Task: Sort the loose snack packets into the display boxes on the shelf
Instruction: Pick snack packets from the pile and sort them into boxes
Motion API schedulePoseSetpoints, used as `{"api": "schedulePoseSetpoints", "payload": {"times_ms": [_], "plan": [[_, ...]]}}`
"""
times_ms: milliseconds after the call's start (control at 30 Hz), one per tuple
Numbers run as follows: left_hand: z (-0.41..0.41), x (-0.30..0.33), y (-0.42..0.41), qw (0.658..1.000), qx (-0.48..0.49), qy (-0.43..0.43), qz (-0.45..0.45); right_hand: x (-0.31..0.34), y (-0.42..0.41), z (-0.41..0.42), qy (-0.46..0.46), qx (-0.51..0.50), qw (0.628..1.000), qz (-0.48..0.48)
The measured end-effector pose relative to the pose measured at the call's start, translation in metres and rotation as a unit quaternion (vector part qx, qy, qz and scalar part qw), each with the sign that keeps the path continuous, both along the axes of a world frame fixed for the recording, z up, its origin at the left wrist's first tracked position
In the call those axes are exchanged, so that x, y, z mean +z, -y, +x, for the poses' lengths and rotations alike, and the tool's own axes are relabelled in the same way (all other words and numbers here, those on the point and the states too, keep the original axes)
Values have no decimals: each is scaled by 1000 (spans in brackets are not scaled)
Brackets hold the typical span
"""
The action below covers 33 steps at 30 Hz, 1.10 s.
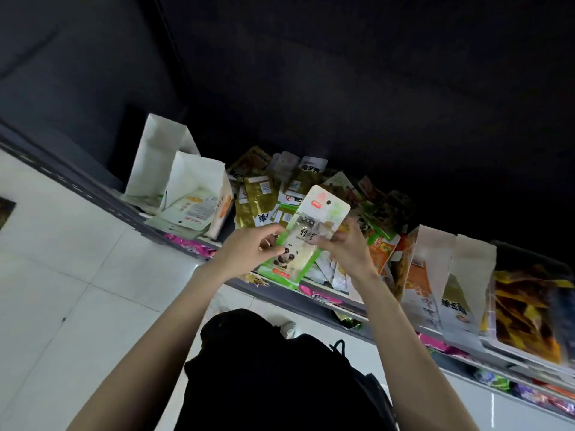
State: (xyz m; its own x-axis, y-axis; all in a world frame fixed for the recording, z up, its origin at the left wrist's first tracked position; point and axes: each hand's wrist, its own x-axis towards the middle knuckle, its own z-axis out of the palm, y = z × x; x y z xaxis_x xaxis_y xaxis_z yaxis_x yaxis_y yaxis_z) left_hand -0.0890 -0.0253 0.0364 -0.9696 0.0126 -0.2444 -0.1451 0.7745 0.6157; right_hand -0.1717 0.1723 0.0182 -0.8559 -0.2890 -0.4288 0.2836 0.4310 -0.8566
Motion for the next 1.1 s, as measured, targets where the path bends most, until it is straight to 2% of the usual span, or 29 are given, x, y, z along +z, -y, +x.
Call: {"api": "schedulePoseSetpoints", "payload": {"times_ms": [67,133,233,300,367,400,500,600,667,733,800,833,1100], "plan": [[10,16,26,992,22,-122,-34,19,15,4,-42,56,997,-13],[21,27,53,969,55,-226,-78,36,39,11,-91,101,991,-3],[36,41,90,932,146,-320,-88,54,89,23,-162,102,980,-51],[49,45,118,900,253,-348,-68,66,125,28,-165,60,979,-102],[64,36,150,882,329,-323,-100,70,160,28,-190,22,973,-129],[70,26,167,883,336,-300,-133,69,176,27,-207,17,971,-120],[80,-5,205,903,269,-242,-231,58,225,24,-263,20,964,-43],[78,-22,227,921,224,-212,-239,47,270,27,-376,45,926,-2],[74,-24,238,929,201,-200,-236,37,294,25,-412,102,905,42],[70,-24,248,934,181,-203,-234,22,313,23,-407,197,882,135],[68,-22,256,936,165,-205,-233,6,325,24,-435,282,828,214],[68,-22,258,937,159,-206,-234,1,329,27,-443,308,812,223],[78,-19,265,935,180,-219,-213,-6,329,41,-343,371,837,210]]}}
